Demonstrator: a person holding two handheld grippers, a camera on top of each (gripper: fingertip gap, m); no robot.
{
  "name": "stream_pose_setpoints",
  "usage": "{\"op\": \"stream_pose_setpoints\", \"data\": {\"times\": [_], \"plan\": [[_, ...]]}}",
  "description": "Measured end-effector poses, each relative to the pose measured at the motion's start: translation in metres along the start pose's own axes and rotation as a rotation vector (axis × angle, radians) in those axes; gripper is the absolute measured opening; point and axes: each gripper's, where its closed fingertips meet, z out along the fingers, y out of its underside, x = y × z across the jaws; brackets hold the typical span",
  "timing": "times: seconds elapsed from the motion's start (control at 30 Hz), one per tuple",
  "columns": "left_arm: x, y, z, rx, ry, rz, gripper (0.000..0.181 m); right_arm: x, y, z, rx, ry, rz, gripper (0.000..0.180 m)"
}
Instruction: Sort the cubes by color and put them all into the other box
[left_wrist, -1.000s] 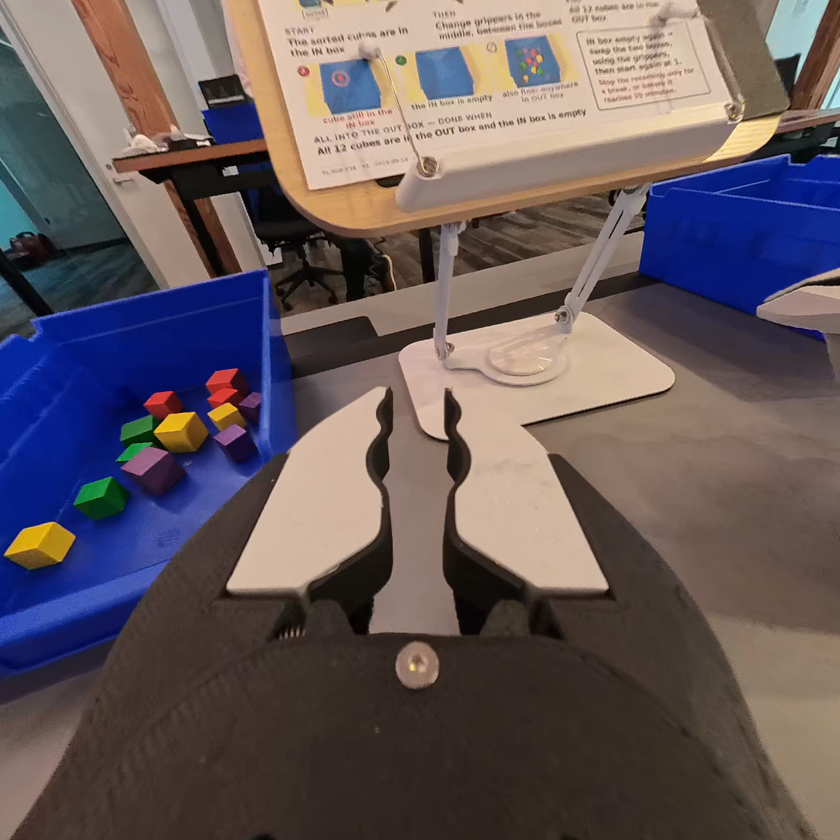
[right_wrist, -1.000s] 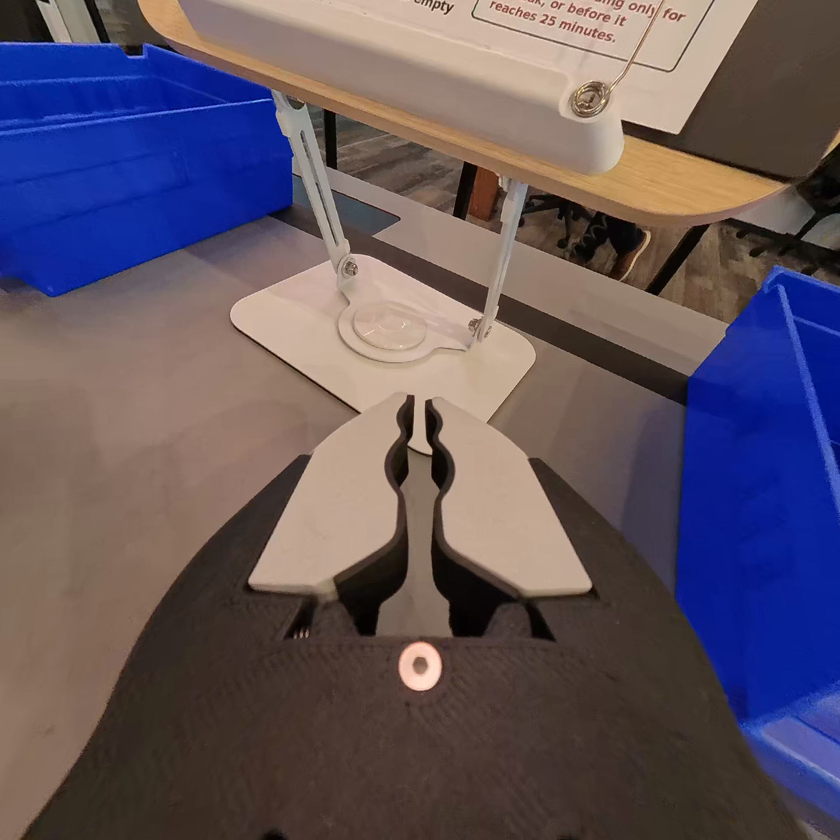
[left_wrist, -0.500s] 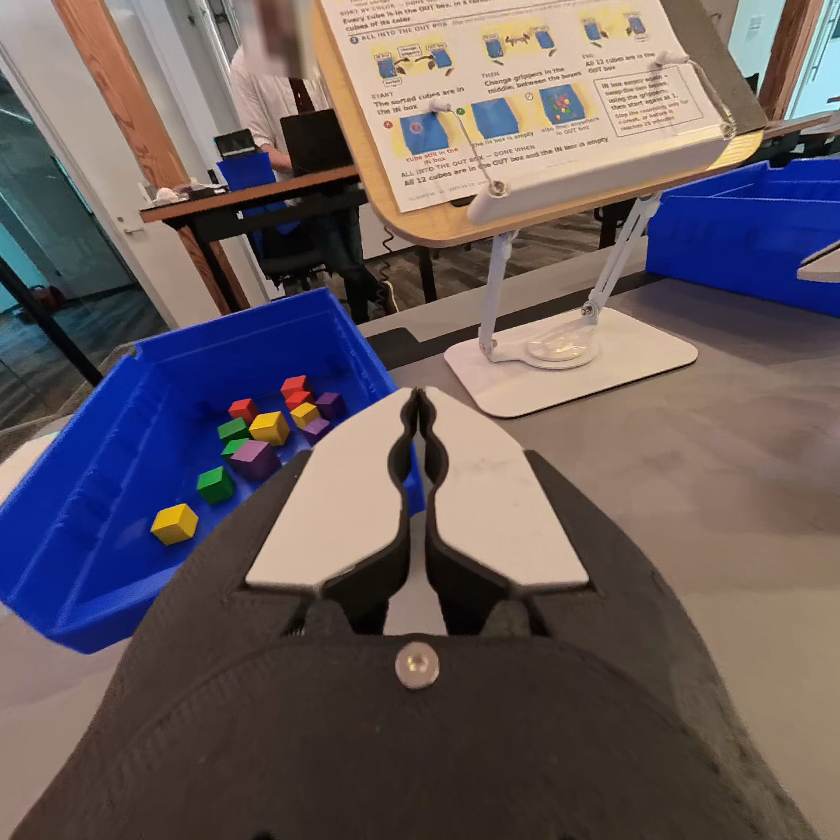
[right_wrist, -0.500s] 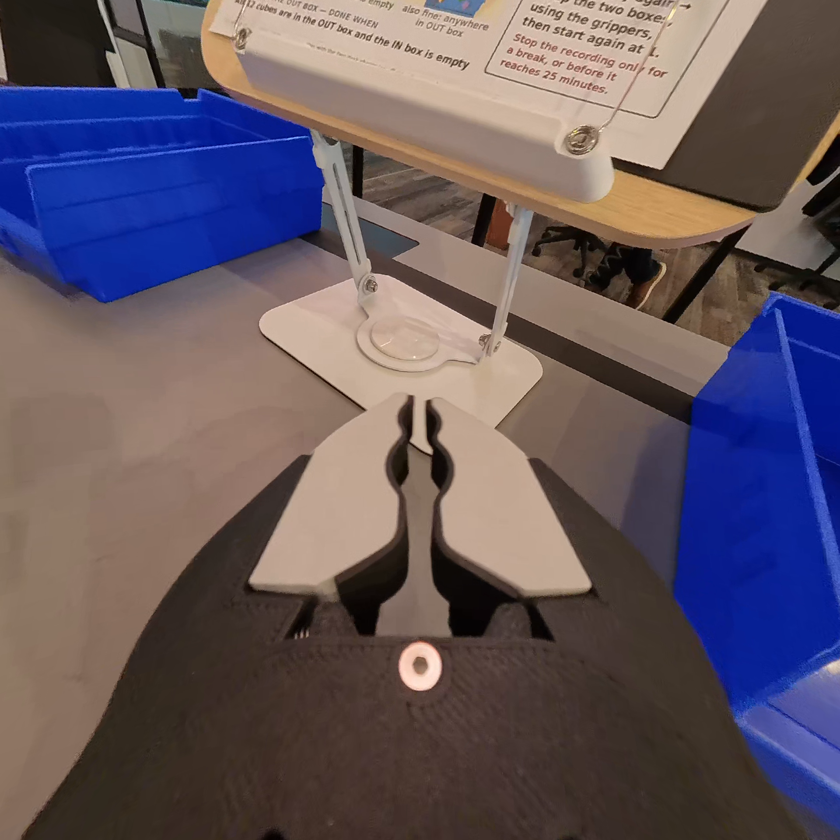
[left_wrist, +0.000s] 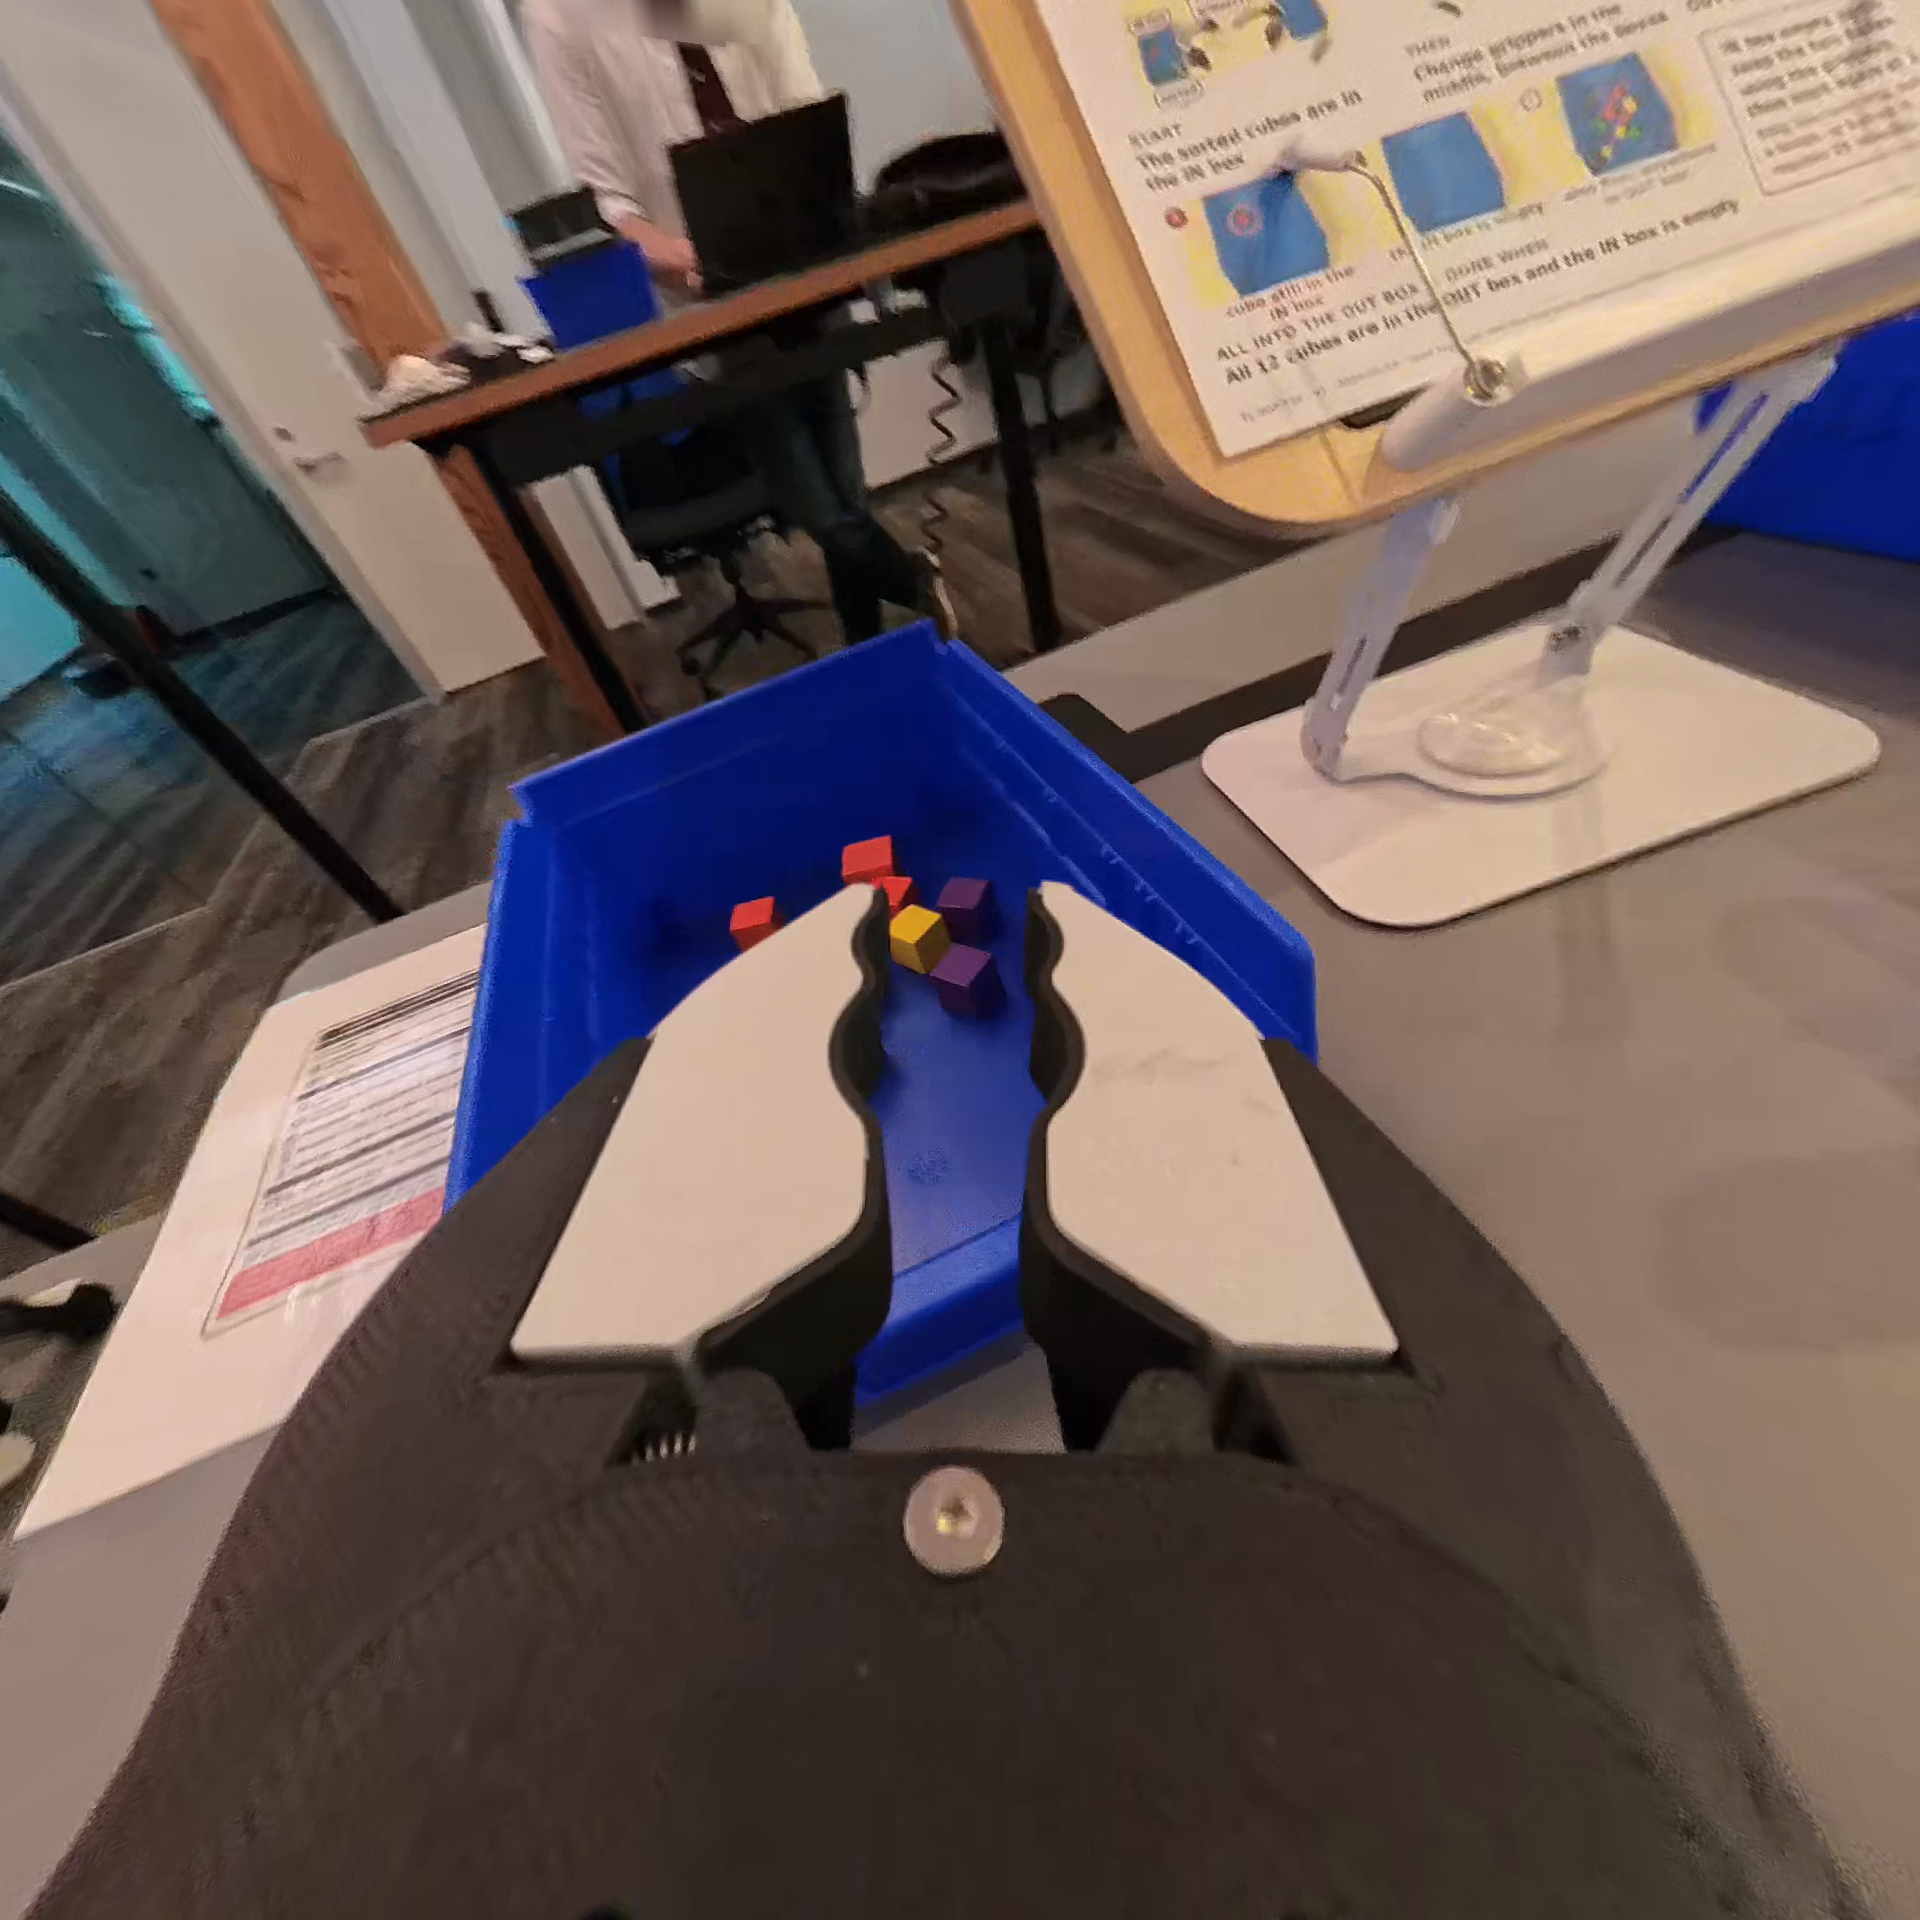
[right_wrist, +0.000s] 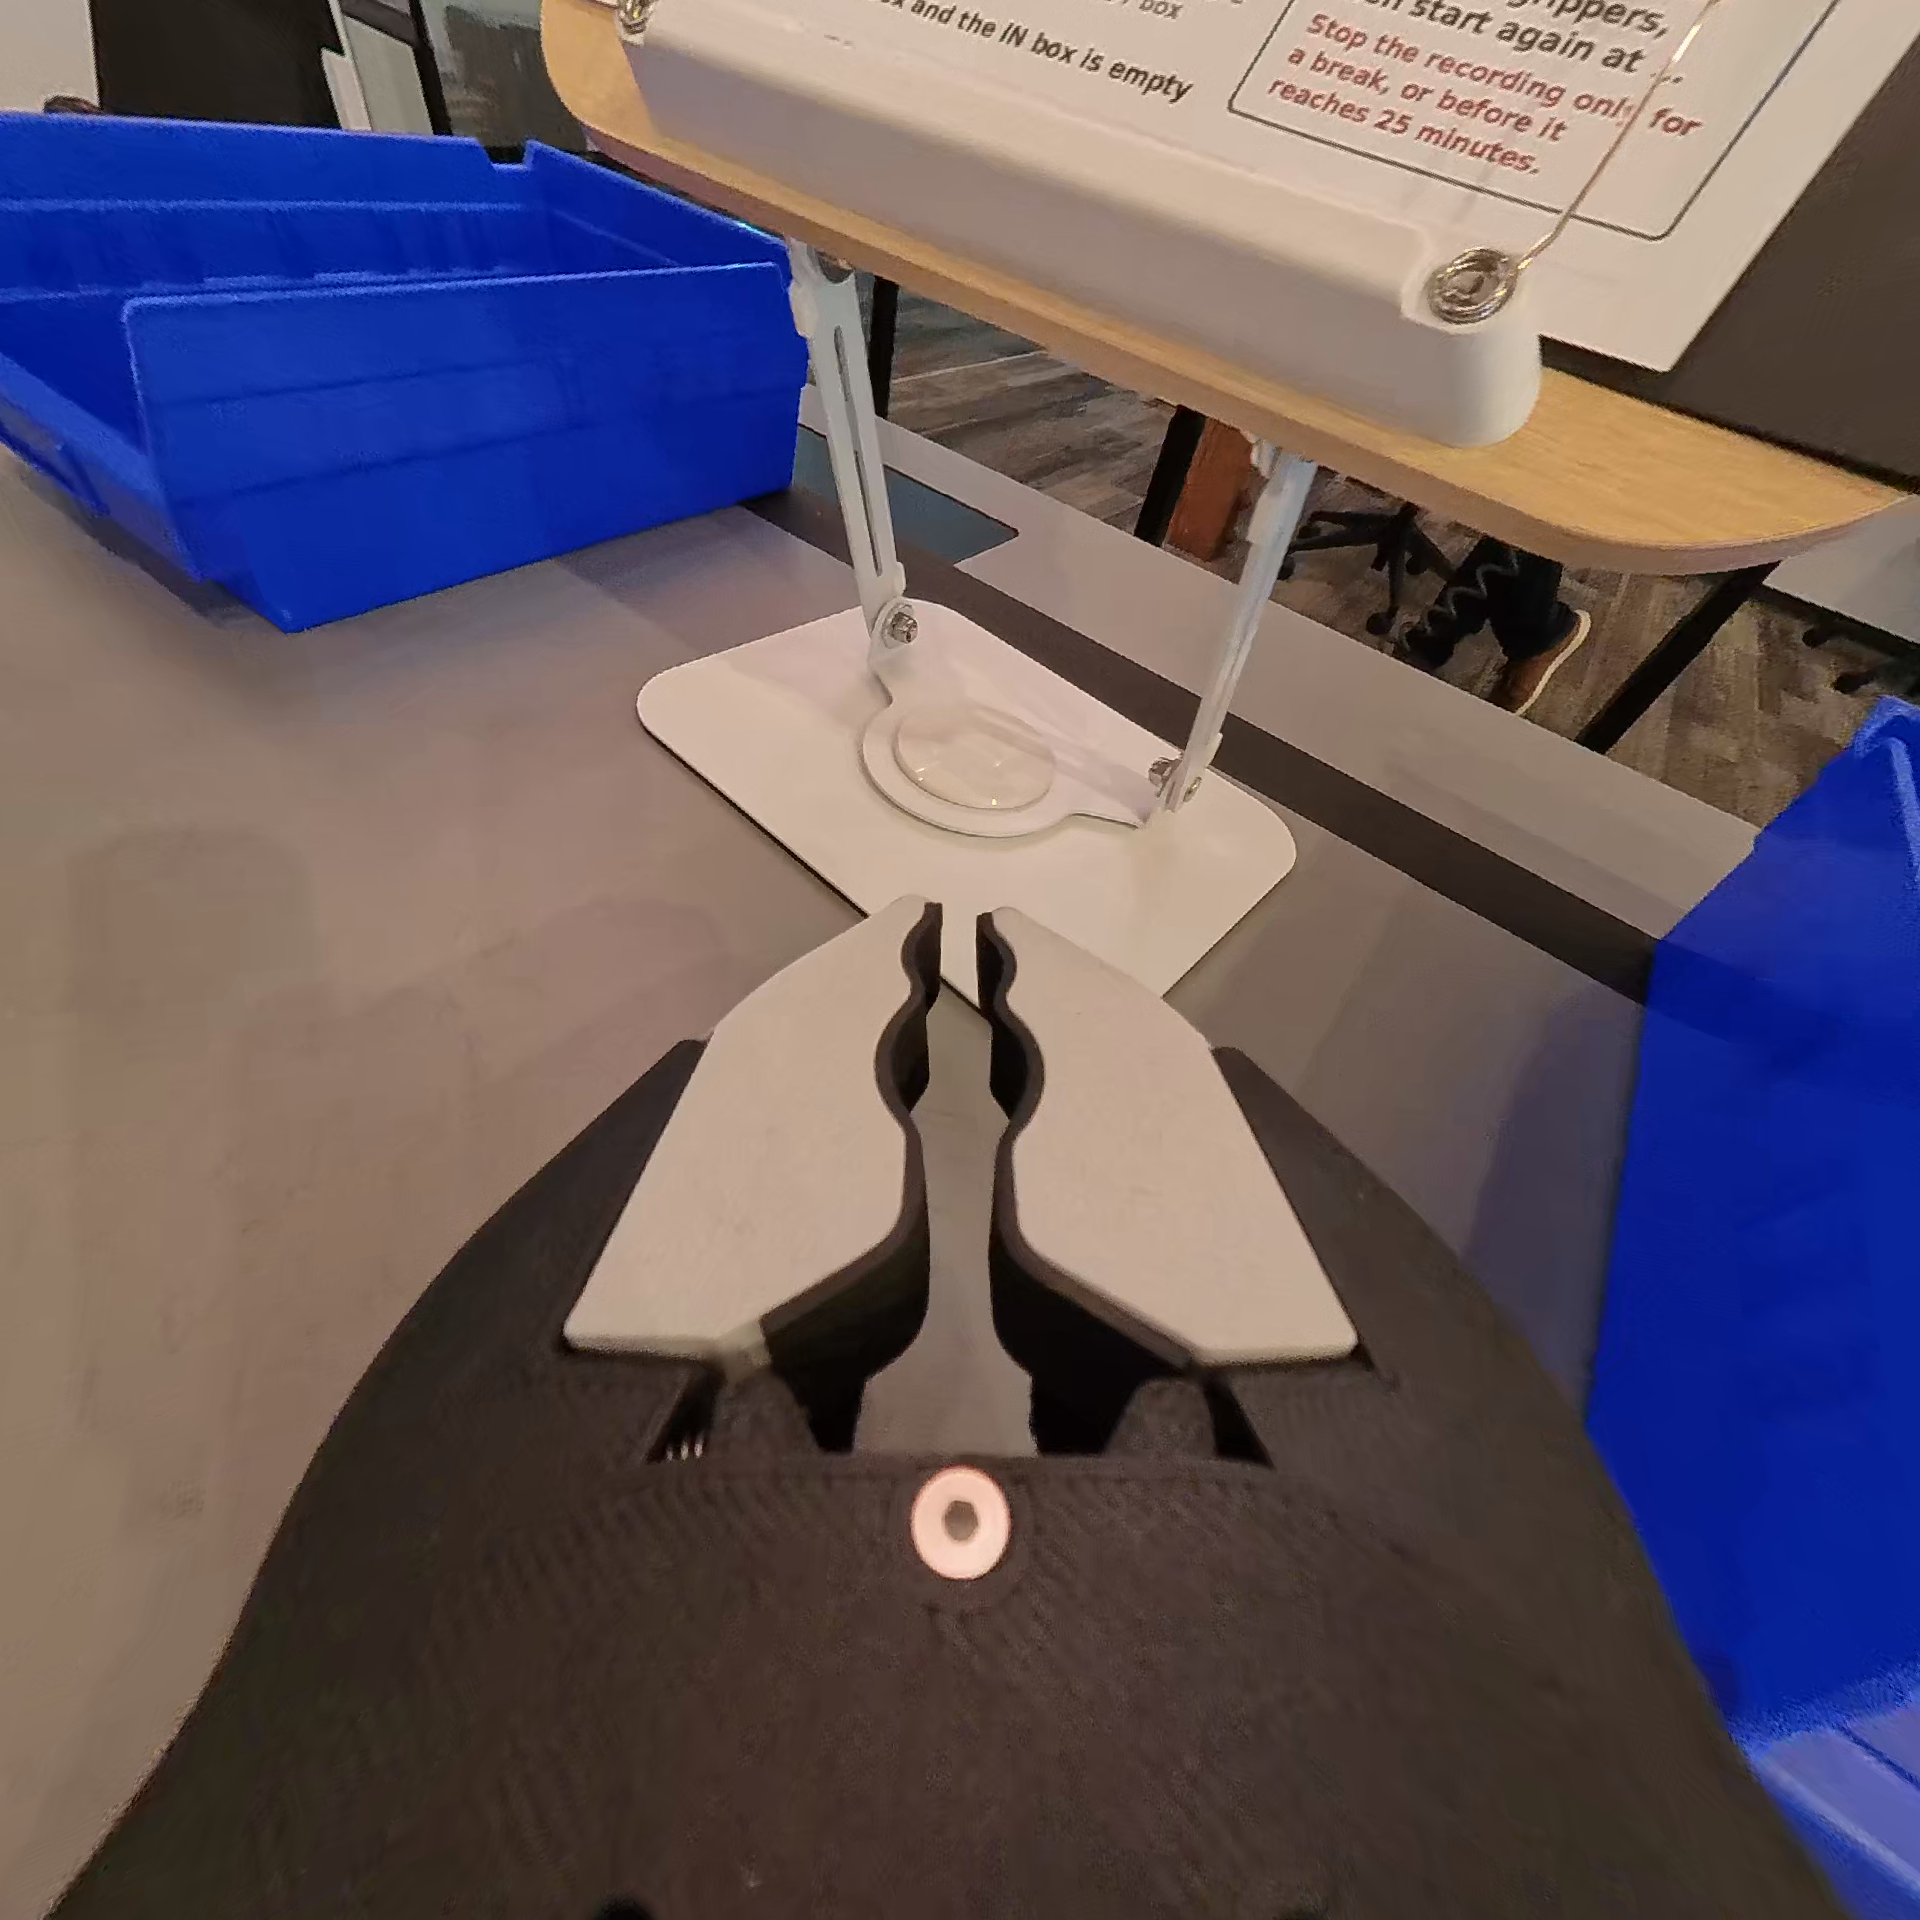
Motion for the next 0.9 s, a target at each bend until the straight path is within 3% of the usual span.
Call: {"op": "stream_pose_setpoints", "data": {"times": [0.13, 0.37, 0.53, 0.9], "plan": [[-0.011, 0.007, 0.032, -0.141, 0.105, 0.097, 0.027, -0.004, 0.002, 0.003, -0.01, -0.022, 0.0, 0.006], [-0.033, 0.03, 0.075, -0.433, 0.289, 0.104, 0.05, -0.008, 0.007, 0.006, -0.028, -0.061, 0.011, 0.006], [-0.047, 0.071, 0.091, -0.646, 0.26, 0.147, 0.055, -0.012, 0.009, 0.009, -0.034, -0.091, 0.008, 0.006], [-0.047, 0.116, 0.107, -0.891, 0.229, 0.186, 0.054, -0.019, 0.013, 0.013, -0.055, -0.134, 0.015, 0.005]]}}
